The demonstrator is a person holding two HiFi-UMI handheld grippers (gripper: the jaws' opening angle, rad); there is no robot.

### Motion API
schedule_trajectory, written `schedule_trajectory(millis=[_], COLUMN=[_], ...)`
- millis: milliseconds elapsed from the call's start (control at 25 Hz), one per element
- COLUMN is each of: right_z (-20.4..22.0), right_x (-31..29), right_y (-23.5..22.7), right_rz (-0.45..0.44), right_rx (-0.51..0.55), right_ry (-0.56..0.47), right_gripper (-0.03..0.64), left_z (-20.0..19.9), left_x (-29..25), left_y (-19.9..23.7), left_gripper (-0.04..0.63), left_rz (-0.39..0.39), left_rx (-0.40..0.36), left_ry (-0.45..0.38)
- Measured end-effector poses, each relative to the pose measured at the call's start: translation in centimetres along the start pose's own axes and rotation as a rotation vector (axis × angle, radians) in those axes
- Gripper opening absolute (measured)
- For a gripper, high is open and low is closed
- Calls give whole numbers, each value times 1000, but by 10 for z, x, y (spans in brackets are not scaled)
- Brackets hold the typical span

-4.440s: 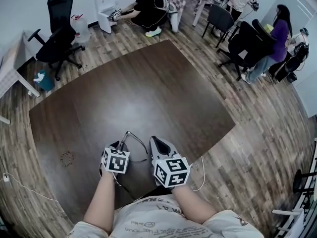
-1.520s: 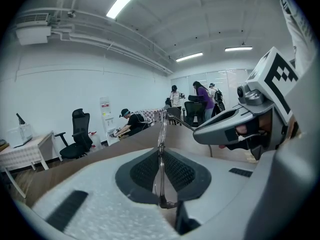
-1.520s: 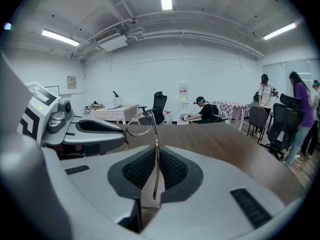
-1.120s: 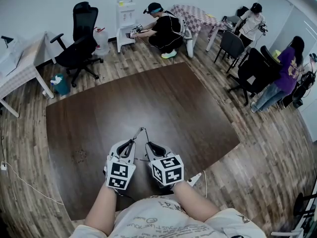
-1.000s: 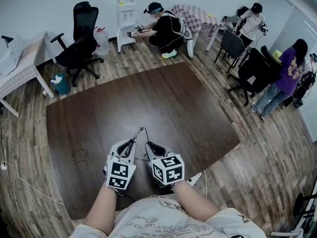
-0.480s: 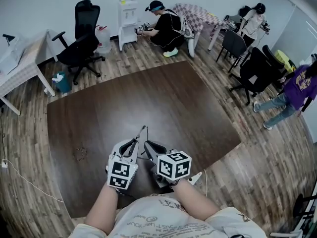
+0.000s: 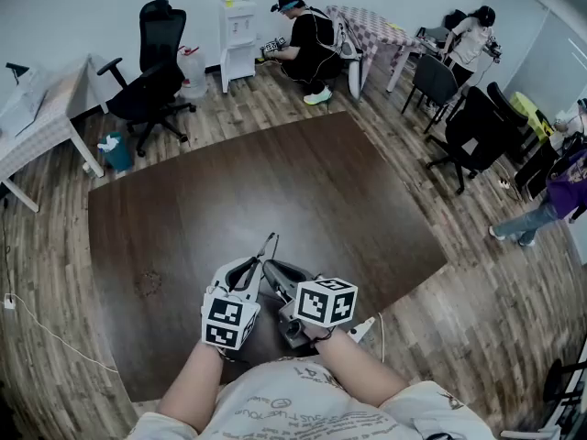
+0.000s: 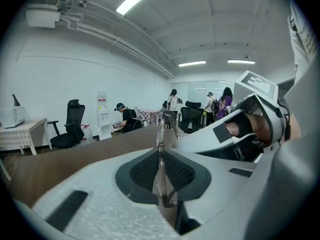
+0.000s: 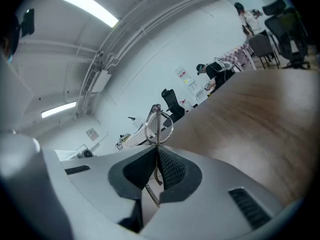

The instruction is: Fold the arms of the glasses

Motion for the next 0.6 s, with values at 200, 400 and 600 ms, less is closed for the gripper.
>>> schedule_trajectory(millis=[200, 400, 600], right_z=[0, -5, -12], right_x=[0, 1, 1], right_y=[-4, -2, 1], right_rz=[-43, -56, -58], right_rx=[-126, -122, -48], right_ry=[-36, -72, -89], right_gripper=[23, 25, 143], left_z=[1, -1, -2], left_x=[-1, -1, -3], left_y=[-2, 0, 10], left_gripper=[41, 41, 41], left_rz=[-1, -16, -69], left_rx=[19, 31, 41], left_ry=[9, 4, 0])
Point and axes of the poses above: the fingertips, and each gripper's own axes: x backward along the fingers, y to its left, z out of its underside, the point moved 4 cm from there along x, backward along the fingers, and after that the axes turned 14 degrees about -z, right-handed, at the moved point
